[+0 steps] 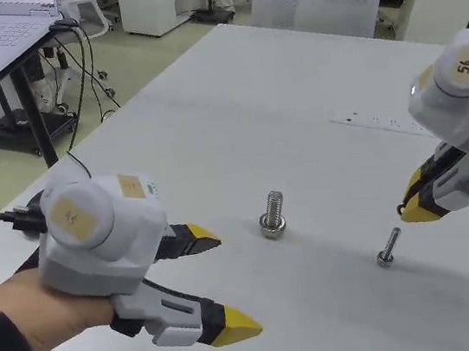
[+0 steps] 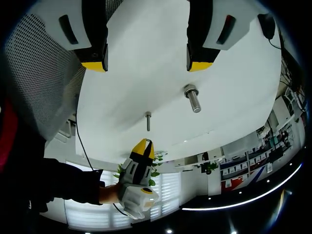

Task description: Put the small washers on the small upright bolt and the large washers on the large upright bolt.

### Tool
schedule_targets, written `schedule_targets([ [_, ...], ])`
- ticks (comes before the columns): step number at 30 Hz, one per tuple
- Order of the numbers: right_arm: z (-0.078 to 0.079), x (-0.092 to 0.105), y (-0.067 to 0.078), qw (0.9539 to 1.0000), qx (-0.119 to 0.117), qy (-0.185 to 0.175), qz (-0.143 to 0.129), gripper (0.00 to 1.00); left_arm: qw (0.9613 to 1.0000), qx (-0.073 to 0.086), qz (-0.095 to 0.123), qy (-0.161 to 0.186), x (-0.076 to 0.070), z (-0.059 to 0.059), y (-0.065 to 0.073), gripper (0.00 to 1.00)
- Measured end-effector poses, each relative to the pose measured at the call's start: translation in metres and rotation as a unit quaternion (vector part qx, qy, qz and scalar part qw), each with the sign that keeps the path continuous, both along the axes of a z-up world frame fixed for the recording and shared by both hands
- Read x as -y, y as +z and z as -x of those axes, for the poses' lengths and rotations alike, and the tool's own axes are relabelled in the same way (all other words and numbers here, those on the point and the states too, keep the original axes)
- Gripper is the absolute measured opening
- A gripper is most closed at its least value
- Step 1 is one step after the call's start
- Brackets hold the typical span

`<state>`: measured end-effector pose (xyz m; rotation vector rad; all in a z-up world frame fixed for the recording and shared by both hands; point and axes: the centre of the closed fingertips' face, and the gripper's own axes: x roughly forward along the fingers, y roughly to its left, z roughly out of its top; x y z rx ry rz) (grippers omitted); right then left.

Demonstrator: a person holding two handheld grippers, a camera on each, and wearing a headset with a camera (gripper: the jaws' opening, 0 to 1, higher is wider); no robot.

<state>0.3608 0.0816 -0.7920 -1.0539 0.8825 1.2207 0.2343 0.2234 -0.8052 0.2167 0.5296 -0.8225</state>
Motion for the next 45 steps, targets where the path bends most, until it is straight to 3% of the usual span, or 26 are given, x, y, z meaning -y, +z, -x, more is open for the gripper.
schedule_targets([
  [10,0.001,0.0,-0.014,0.9998,-0.01,0.007,0.013,0.13,1.0,-0.001,0.0,0.002,-0.002,0.0,-0.001,0.65],
  [36,0.006,-0.002,-0.032,0.9995,-0.024,0.007,0.018,0.13,1.0,-0.008,-0.002,0.0,-0.002,0.006,-0.004,0.65],
  [45,0.009,0.0,-0.05,0.9991,-0.037,-0.001,0.022,0.13,0.9999,-0.01,-0.003,-0.001,-0.002,0.008,-0.004,0.65],
])
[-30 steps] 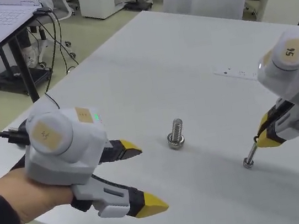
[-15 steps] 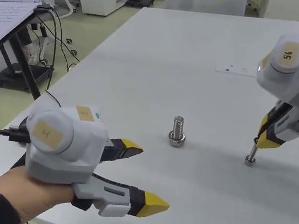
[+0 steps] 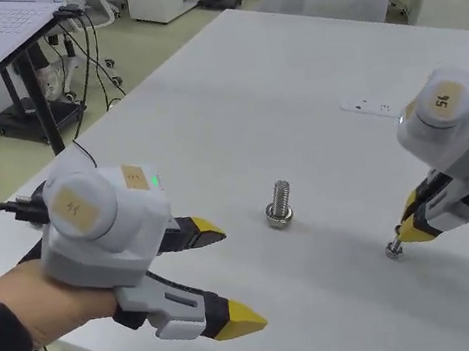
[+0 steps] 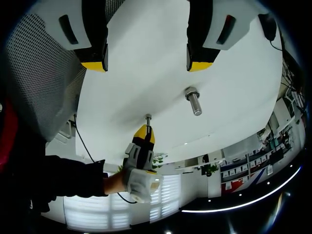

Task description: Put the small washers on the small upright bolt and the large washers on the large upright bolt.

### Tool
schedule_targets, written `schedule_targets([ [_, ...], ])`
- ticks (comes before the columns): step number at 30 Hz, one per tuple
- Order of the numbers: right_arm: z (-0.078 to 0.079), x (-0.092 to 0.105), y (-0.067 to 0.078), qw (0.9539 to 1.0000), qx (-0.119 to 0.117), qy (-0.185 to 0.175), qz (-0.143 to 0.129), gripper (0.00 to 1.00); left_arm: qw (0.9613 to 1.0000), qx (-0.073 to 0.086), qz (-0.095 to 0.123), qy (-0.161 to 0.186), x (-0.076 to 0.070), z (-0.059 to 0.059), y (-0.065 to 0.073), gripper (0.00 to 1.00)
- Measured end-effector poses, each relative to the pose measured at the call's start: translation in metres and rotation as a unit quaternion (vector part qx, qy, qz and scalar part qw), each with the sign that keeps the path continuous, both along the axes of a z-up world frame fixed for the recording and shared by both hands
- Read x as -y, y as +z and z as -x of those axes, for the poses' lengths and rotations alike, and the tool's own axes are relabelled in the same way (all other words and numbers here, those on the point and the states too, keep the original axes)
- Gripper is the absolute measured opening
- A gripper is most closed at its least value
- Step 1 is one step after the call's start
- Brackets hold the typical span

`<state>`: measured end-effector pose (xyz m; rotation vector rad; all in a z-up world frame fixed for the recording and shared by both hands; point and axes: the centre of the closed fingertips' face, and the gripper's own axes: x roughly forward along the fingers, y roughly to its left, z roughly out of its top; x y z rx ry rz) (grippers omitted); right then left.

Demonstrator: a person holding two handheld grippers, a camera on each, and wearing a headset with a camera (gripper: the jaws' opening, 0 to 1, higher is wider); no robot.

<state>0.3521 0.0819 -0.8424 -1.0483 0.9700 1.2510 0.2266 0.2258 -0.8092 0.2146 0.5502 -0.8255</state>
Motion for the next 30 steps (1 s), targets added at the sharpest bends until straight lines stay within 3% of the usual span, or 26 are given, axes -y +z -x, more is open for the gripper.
schedule_targets([
  [17,0.001,0.0,-0.019,0.9999,-0.008,0.001,0.007,0.14,1.0,-0.002,-0.001,0.0,-0.001,-0.001,-0.001,0.64],
  [30,0.0,-0.001,-0.02,1.0,-0.004,0.002,0.003,0.15,1.0,-0.004,-0.005,-0.001,-0.001,-0.001,-0.001,0.64],
])
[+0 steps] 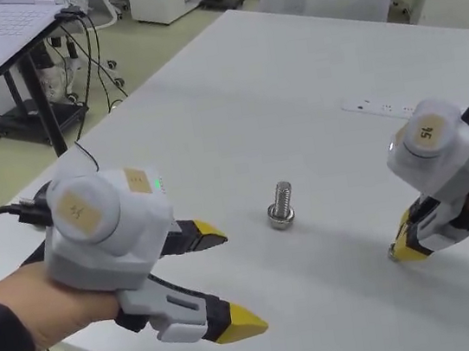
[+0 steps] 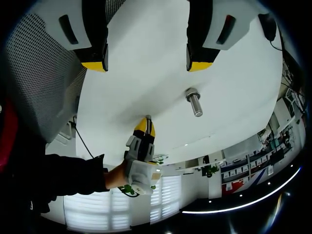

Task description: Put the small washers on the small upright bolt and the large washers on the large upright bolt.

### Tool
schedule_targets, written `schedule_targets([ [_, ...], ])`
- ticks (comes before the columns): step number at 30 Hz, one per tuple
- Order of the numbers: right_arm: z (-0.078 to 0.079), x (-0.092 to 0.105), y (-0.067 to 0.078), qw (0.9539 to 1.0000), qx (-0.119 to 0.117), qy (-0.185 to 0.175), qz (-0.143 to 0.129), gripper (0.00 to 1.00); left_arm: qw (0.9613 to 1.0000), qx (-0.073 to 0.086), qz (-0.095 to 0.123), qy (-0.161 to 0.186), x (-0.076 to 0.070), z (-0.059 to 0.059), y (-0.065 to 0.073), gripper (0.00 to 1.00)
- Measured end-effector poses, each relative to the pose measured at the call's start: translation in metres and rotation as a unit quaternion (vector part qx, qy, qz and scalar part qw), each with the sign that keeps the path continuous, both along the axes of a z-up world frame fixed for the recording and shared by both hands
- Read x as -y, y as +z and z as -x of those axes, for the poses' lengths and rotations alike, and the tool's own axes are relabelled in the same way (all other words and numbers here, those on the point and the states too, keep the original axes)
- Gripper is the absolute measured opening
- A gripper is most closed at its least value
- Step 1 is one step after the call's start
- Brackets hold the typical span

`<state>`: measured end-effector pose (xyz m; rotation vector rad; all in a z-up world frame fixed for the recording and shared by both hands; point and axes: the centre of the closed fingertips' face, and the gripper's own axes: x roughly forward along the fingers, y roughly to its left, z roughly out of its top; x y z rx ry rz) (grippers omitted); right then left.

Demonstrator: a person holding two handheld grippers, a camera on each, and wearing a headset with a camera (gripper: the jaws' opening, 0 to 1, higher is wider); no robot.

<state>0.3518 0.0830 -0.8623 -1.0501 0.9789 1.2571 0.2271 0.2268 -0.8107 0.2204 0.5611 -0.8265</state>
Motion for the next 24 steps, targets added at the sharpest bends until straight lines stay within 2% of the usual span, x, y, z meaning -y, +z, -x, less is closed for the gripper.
schedule_targets([
  [11,0.003,0.001,0.006,0.9998,0.001,-0.011,-0.016,0.2,1.0,0.0,-0.001,-0.001,0.001,0.001,0.0,0.64],
  [24,0.007,-0.006,0.017,0.9977,0.016,-0.029,-0.059,0.41,1.0,-0.001,-0.002,-0.007,0.004,0.002,-0.001,0.64],
])
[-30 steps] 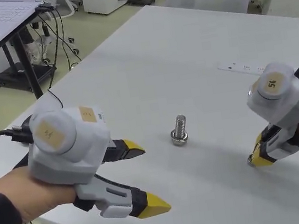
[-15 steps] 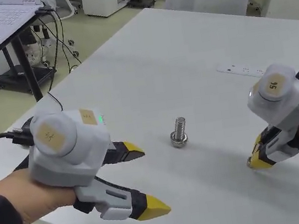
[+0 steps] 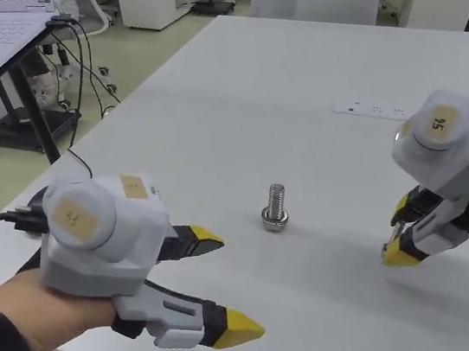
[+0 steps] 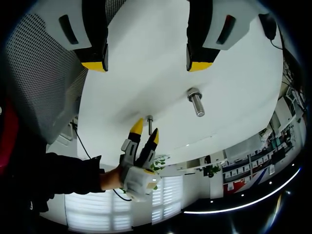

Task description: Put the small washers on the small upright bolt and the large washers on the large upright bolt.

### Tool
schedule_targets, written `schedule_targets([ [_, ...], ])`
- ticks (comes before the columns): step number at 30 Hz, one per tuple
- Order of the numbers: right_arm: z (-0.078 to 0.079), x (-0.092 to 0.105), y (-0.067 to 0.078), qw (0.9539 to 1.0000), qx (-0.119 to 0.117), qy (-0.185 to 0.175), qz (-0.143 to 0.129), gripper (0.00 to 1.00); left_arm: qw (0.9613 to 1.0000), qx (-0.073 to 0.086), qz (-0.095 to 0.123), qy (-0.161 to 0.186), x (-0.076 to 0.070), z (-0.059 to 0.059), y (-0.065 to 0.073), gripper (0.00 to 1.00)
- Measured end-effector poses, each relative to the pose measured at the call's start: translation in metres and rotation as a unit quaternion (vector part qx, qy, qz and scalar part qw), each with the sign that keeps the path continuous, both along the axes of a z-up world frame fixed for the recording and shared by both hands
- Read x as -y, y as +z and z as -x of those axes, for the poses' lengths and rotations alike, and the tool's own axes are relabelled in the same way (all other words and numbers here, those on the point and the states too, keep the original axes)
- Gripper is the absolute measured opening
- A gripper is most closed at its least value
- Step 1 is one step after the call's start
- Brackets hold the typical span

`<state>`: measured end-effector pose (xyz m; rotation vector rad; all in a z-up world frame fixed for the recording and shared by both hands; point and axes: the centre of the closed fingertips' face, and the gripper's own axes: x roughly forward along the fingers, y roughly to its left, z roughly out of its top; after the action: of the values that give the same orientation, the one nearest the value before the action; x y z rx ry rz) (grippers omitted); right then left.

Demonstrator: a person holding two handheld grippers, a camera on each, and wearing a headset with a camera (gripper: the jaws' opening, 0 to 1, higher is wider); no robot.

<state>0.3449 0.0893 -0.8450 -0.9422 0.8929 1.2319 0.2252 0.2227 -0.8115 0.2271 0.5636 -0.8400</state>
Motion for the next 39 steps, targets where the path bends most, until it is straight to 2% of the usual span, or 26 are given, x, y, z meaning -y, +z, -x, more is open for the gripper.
schedule_targets([
  [8,0.002,-0.009,0.014,0.9988,0.021,-0.013,-0.041,0.49,1.0,-0.002,0.001,-0.004,0.002,0.001,0.0,0.64],
  [19,0.013,-0.018,0.026,0.9956,0.041,-0.019,-0.081,0.58,1.0,-0.001,0.002,-0.006,0.001,0.001,0.0,0.64],
  [28,0.022,-0.025,0.044,0.9911,0.057,-0.027,-0.117,0.61,1.0,-0.001,0.001,-0.007,0.001,0.001,0.0,0.64],
  [39,0.036,-0.024,0.055,0.986,0.063,-0.04,-0.149,0.62,1.0,0.002,0.001,-0.006,0.0,-0.001,0.001,0.64],
])
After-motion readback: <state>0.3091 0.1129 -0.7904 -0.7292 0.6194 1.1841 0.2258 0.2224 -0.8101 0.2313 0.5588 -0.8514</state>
